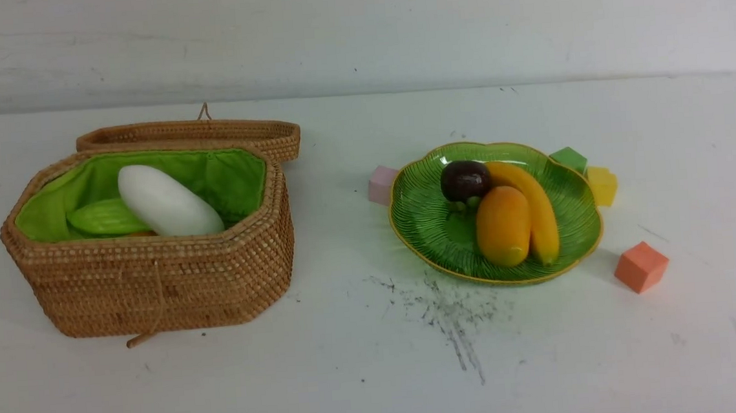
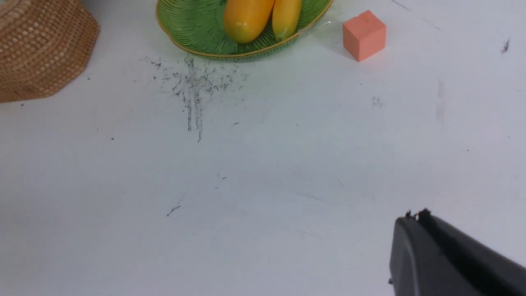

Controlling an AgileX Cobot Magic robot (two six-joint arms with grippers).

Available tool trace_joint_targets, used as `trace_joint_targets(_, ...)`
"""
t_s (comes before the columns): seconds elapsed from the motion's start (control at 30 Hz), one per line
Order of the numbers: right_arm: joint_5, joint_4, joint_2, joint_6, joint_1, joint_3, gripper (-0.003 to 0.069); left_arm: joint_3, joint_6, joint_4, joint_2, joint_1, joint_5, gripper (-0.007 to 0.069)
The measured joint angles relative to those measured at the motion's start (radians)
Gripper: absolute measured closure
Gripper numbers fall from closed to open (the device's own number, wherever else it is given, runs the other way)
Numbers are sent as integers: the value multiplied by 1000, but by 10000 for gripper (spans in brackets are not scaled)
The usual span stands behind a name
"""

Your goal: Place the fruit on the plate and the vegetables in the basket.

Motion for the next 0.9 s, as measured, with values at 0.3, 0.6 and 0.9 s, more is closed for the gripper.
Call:
trace_joint_targets(0.3,-434,2,-169,-110,-102,278,664,0,0,0,0,0,6,638)
trace_joint_targets(0.6,-675,-55,-279,-121,-106,692,663,0,0,-1,0,0,13,634)
trace_joint_targets(0.9,-693,-54,-279,-122,-109,696,658,0,0,0,0,0,19,634)
